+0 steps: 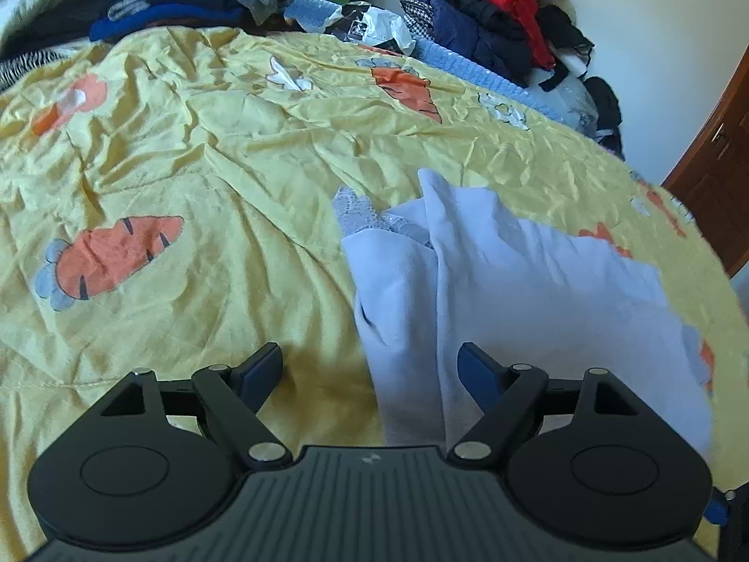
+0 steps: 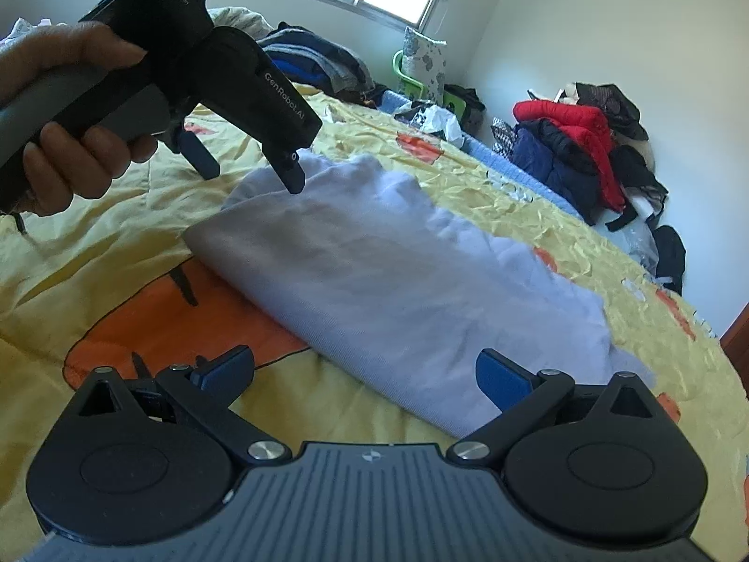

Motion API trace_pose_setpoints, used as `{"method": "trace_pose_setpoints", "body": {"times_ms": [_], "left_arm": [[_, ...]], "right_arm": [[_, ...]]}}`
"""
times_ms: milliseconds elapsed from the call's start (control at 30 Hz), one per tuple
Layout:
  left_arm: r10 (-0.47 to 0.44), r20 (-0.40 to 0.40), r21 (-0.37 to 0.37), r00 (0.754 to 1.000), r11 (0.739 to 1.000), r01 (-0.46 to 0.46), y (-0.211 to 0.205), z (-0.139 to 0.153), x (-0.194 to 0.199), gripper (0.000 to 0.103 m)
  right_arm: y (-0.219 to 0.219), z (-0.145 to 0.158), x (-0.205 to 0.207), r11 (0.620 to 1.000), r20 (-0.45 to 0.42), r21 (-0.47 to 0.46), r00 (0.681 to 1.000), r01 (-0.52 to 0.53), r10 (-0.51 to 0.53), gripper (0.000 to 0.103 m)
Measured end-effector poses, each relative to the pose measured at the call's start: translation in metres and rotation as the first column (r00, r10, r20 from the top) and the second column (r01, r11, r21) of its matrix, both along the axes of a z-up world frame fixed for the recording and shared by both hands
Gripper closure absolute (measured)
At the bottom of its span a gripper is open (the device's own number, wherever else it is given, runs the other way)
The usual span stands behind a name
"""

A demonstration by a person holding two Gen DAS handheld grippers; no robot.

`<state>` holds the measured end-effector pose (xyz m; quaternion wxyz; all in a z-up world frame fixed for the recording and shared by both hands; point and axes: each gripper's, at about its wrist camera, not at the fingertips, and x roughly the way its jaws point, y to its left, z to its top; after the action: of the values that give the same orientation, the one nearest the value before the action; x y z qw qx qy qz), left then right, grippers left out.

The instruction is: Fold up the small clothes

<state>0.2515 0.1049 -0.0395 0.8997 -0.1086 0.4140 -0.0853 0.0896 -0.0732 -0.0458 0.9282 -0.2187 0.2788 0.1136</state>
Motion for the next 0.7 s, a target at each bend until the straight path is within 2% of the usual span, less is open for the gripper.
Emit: {"method": "trace_pose_setpoints", "body": {"times_ms": [100,233,433,600,667,700], "left_arm": [[0.005,0.021,0.050,1.000,0.999,-0.007,-0.007,0.000,-0.003,0.020],[0.018,0.038,0.090,0.999,0.996,-0.021,-0.012,0.000,-0.005,0.014],[0.046,0.064,0.153,0.997,0.987,-0.055,-0.017,0.003,-0.006,0.013],[0.035,0.086,0.213,0.996,0.976,-0.053,-0.024,0.004,-0.008,0.011],[-0.010,0.070,0.209,0.998,0.978,-0.005,-0.026,0.004,-0.006,0.011],[-0.049,0.051,0.183,0.998,0.982,0.039,-0.026,0.004,-0.004,0.011]], "right_arm": [[-0.002,-0.003,0.001,1.000,-0.010,0.000,1.000,0.010,-0.010,0.001],[-0.009,-0.003,0.002,0.999,-0.033,0.046,0.999,0.029,-0.027,0.001],[-0.012,-0.005,0.001,0.997,-0.041,0.062,0.998,0.041,-0.039,0.001],[-0.004,-0.006,-0.005,1.000,0.013,-0.013,1.000,0.022,-0.022,0.001],[0.002,-0.007,-0.006,0.997,0.053,-0.075,0.998,0.032,-0.028,0.001],[0.005,-0.008,-0.006,0.994,0.072,-0.107,0.997,0.039,-0.031,0.001]]}}
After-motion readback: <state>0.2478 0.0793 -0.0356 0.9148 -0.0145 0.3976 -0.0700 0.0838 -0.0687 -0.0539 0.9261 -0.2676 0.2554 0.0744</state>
